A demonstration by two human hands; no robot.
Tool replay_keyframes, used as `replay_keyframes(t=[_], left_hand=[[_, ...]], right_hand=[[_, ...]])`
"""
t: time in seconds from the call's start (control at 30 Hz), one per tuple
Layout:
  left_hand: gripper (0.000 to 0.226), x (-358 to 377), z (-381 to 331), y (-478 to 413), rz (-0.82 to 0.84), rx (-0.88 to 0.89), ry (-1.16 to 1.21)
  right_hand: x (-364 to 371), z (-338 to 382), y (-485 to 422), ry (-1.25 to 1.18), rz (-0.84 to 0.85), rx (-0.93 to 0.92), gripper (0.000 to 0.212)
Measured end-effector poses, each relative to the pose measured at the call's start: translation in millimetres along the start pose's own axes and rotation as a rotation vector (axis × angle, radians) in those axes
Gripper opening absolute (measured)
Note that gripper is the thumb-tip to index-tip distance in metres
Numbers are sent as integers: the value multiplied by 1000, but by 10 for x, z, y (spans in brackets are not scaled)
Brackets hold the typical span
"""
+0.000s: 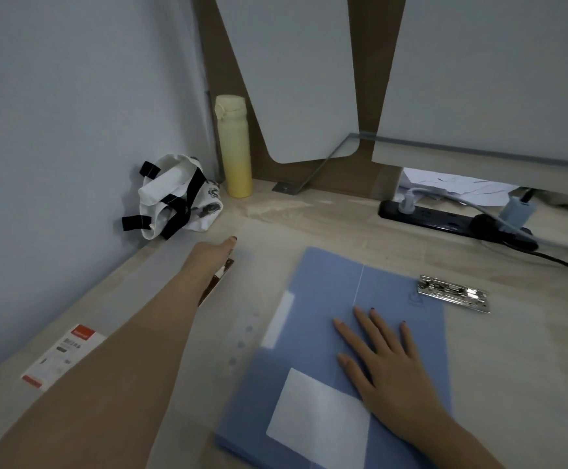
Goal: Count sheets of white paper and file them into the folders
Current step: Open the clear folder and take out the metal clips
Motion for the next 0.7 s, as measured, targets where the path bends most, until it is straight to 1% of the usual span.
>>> replay_keyframes(t=[0.07, 0.13, 0.17, 0.2, 0.23, 0.27, 0.3, 0.4, 0.47, 0.53, 0.57, 0.6, 0.7], left_hand=[[40, -3, -29, -7, -40, 20, -90], [45, -9, -121, 39, -171, 107, -240], [47, 1, -201, 143, -260, 186, -319], [49, 46, -283, 278, -333, 289, -368], [49, 142, -356, 444, -364, 403, -392], [49, 267, -414, 593, -361, 510, -405], [49, 433, -451, 744, -335, 597, -427], [50, 1081, -458, 1052, -183, 798, -586], [51, 1546, -377, 1193, -54, 874, -721], [53, 1946, -246, 1299, 40, 917, -839], [56, 2094, -174, 1331, 71, 910, -878], [61, 2209, -106, 1337, 85, 886, -909], [103, 2385, 37, 1321, 55, 846, -934]], right_hand=[[22, -3, -9, 6, 22, -7, 51], [33, -16, -9, -16, 42, -14, 56], [20, -27, -11, -75, 32, -28, 64], [-33, -61, -24, -130, -24, -51, 76], [-72, -139, -22, -174, -51, -39, 85], [-130, -217, -28, -207, -79, -16, 88], [-205, -319, -25, -213, -126, 18, 83], [-473, -701, 4, -133, -248, 152, 56], [-596, -902, -11, -128, -231, 218, 50], [-627, -1073, -52, -117, -166, 257, 52], [-624, -1132, -81, -112, -136, 262, 53], [-619, -1172, -118, -108, -114, 262, 54], [-558, -1226, -207, -72, -86, 230, 52]])
Point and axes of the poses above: each hand's wrist, its own y-axis away from the middle knuckle, its own x-axis out of the palm, z = x × y, the point moved 7 cm from there along -y, towards the middle knuckle, and after that the axes turned 14 degrees about -x, right-handed, at the moved point
